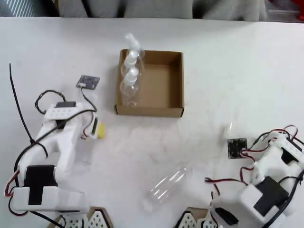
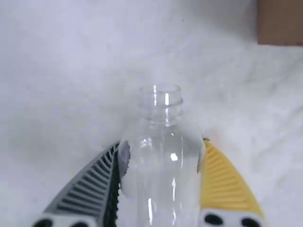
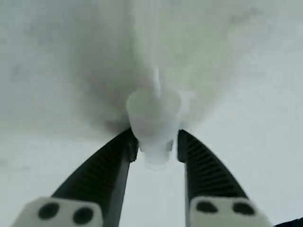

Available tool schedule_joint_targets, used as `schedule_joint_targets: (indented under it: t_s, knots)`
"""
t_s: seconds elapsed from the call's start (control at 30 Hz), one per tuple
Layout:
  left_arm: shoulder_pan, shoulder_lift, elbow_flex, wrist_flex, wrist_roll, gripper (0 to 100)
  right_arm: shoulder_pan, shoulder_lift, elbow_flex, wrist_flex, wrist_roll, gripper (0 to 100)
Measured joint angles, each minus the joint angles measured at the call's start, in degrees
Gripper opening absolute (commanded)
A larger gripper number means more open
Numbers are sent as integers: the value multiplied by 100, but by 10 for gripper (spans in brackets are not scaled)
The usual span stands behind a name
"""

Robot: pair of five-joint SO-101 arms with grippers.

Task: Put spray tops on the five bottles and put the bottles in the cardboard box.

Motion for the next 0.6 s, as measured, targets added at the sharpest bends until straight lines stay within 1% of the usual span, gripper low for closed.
schedule_joint_targets:
  t_s: [0.03,0.1,0.33,0.43,0.6]
  knots:
    - [0,0,0,0,0,38,0,105,-79,-141,-132,294]
    - [0,0,0,0,0,38,9,273,-229,-299,-527,283]
    - [0,0,0,0,0,38,-229,404,-967,-360,-1943,141]
    - [0,0,0,0,0,38,-343,281,-1301,79,-2840,111]
    - [0,0,0,0,0,38,-396,-325,-1776,1319,-4475,108]
